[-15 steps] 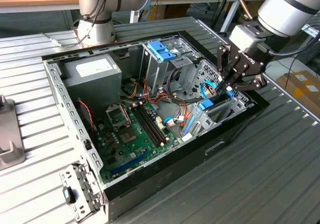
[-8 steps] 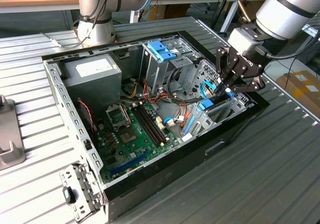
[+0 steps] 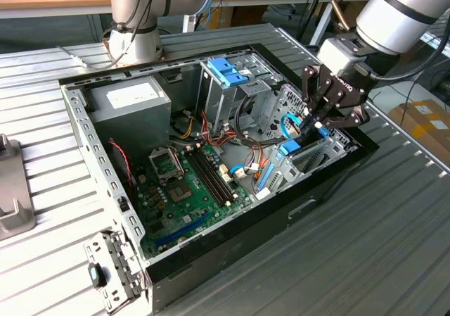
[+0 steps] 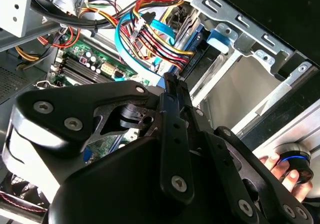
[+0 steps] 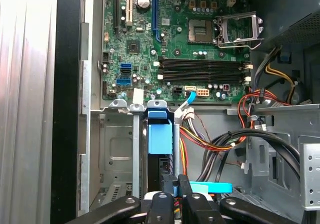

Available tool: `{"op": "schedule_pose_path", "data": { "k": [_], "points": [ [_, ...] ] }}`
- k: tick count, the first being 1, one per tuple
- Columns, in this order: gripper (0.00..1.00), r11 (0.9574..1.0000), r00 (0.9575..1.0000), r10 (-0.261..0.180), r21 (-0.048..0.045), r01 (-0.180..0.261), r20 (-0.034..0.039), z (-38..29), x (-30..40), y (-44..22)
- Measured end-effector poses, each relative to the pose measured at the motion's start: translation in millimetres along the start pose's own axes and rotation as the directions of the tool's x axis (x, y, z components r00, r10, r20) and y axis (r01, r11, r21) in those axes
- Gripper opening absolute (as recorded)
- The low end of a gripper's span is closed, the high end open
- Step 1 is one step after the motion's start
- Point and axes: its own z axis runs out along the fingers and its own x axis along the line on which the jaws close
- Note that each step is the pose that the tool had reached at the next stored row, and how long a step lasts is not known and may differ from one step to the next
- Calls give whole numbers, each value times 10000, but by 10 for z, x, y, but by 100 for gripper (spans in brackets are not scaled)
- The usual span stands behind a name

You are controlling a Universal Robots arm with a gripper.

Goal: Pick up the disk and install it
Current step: 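Insert the second disk wire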

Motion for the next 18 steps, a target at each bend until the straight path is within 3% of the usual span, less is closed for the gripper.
{"op": "schedule_pose_path", "data": {
  "k": [18],
  "points": [
    [16,10000,10000,1,-1,-1,-35,68,35,-27]
  ]
}}
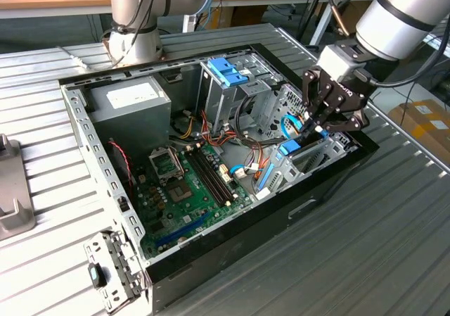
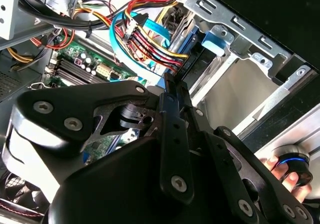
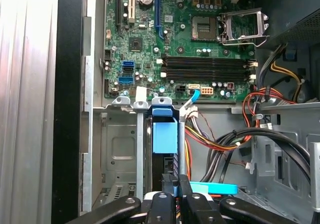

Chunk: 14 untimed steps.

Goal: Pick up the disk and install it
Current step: 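Insert the second disk wire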

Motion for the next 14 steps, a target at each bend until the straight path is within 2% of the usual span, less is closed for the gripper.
{"op": "schedule_pose_path", "data": {
  "k": [7,14],
  "points": [
    [16,10000,10000,0,0,0,-3,40,4,-4],
    [17,10000,10000,0,0,0,4,44,5,-5]
  ]
}}
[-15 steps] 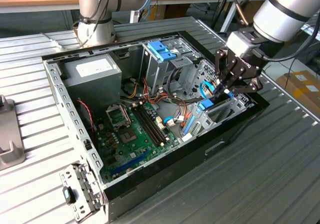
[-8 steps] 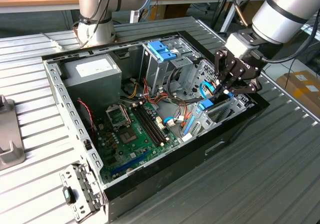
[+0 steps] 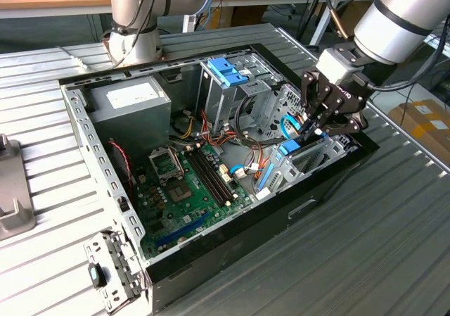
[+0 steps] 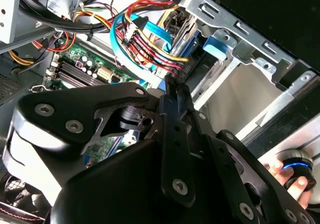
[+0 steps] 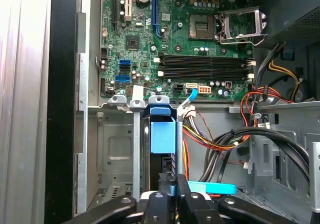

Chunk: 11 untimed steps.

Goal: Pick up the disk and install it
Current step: 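Insert the second disk wire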

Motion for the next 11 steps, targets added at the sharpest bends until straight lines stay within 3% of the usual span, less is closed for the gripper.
{"op": "schedule_pose_path", "data": {
  "k": [1,2,5,8,11],
  "points": [
    [17,10000,10000,0,0,0,-4,-2,0,0],
    [24,10000,10000,0,0,0,-5,-2,0,0],
    [24,10000,10000,1,0,-1,-6,-3,0,0],
    [24,10000,10000,-1,0,1,9,-92,-7,7],
    [24,10000,10000,-2,0,2,23,-99,-3,8]
  ]
}}
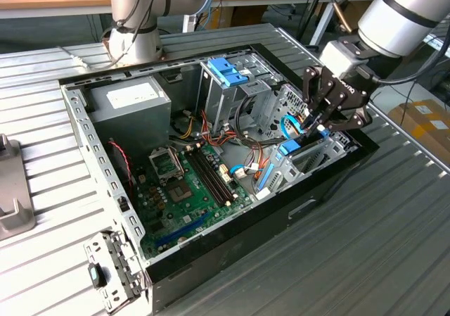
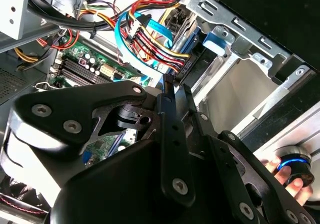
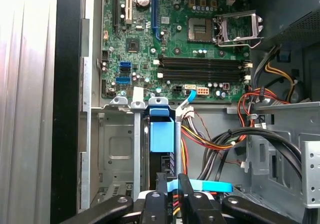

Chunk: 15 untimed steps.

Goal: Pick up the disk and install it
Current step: 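Insert the second disk wire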

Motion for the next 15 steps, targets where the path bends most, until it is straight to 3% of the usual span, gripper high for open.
{"op": "schedule_pose_path", "data": {
  "k": [5,9,15],
  "points": [
    [24,10000,10000,-6,0,6,72,-7,91,0],
    [24,10000,10000,-5,-5,5,70,-7,91,-10],
    [24,10000,10000,-5,-5,5,75,-62,83,-11]
  ]
}}
